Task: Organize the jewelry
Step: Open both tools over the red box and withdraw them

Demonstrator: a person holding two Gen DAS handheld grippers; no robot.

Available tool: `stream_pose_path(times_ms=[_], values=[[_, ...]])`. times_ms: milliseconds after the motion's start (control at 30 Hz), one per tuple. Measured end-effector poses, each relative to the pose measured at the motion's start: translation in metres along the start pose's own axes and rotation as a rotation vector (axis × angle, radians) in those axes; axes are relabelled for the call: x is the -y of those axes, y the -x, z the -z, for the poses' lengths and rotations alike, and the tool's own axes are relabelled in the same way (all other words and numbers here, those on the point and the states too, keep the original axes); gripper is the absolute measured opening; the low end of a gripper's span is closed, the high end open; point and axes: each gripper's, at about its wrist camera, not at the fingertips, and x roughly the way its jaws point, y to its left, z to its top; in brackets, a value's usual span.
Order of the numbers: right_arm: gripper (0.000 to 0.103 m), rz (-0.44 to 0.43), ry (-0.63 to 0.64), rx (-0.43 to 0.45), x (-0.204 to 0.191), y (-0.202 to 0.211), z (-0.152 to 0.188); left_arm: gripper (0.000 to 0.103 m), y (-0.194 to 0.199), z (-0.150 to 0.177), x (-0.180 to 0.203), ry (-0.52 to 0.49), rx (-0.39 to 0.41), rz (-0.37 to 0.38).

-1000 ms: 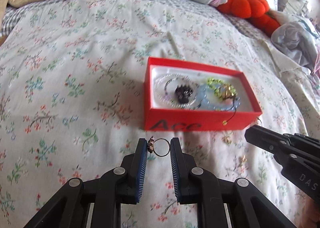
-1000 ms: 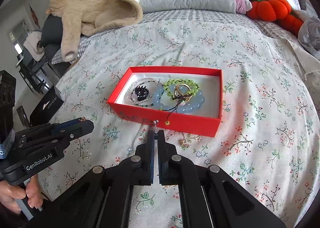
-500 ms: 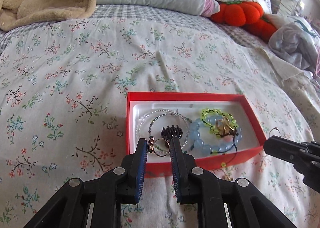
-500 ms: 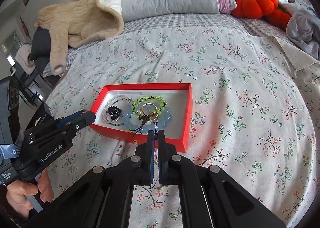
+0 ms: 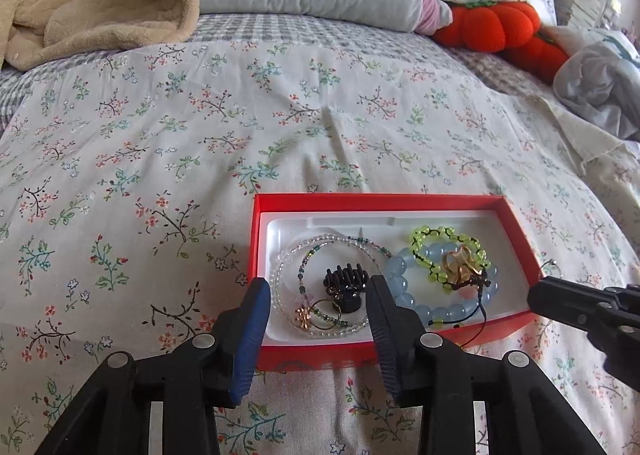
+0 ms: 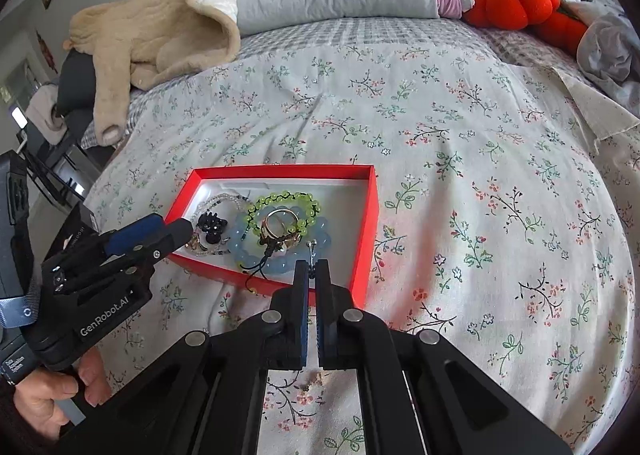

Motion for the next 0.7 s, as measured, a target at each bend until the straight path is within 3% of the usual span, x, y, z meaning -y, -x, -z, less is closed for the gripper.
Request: stream_pose_path(times_ms=[333, 500, 633, 700], values=[[0.002, 0.015, -0.025, -0.006, 0.007, -0.014, -0.012, 0.045, 0.010, 0.002, -0.009, 0.049, -0.035, -0.013], [0.005, -0.013, -0.074, -0.015, 0.013, -0.015, -0.016, 0.054, 0.008, 0.006, -0.011, 0.057, -0.067, -0.023], [0.018, -0.036, -0.091, -0.016, 0.017, -0.007, -0.016, 0.059, 0.008, 0.010, -0.013, 0.076, -0.105, -0.024], [0.019, -0.038, -0.084, -0.018, 0.016, -0.002, -0.015, 0.062, 0.009, 0.014, -0.013, 0.084, -0.128, -0.034]])
